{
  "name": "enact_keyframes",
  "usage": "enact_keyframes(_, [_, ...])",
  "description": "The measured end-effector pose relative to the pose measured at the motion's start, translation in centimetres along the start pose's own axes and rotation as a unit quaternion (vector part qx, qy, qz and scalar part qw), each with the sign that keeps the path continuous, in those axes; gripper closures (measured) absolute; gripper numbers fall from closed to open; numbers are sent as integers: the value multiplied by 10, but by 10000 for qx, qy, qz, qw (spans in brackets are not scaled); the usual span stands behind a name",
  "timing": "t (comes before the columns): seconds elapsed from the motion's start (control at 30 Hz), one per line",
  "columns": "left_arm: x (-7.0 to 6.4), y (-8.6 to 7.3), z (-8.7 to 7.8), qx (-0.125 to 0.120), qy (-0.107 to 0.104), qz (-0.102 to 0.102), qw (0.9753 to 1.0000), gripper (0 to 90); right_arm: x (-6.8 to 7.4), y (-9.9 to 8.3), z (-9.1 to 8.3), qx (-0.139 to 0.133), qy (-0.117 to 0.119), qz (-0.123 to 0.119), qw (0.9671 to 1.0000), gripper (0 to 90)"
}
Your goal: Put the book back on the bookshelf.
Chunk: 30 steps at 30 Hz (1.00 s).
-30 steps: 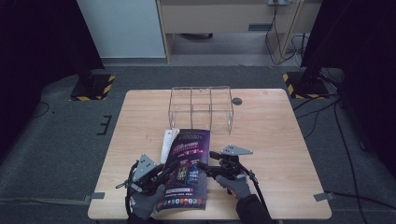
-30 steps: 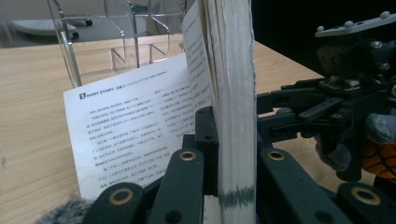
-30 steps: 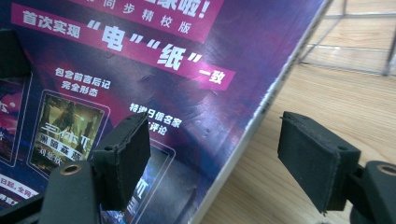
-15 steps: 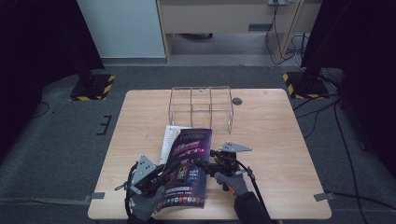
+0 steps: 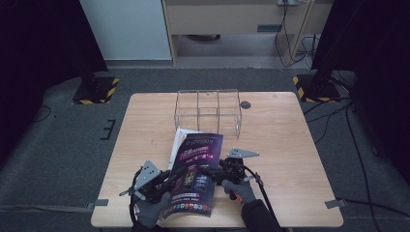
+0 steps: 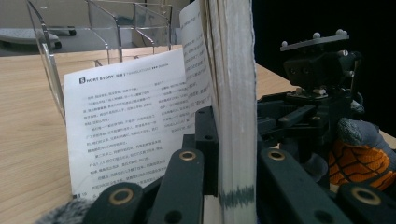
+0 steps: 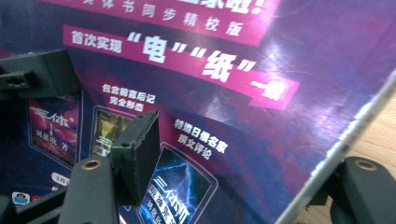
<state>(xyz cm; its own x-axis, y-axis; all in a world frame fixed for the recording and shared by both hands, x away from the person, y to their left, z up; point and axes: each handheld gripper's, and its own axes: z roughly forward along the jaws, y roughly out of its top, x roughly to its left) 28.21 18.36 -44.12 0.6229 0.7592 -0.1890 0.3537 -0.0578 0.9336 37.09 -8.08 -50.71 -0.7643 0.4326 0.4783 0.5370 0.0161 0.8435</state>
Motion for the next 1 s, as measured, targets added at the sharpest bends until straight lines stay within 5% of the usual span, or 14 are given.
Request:
enact_keyframes(0.3, [4,-5,5,36,40,-143,9999,830,1,-1,-9,52,-152,130,9998,620])
enact_keyframes(0.47, [6,-7,9,91,232,-184,9995,828,6,1,-14,110,-234,110,9996,725])
enact_keyframes(1.0, [20,-14,13,214,466,-355,9981,817,20,7,-17,194,-255,174,9993,784])
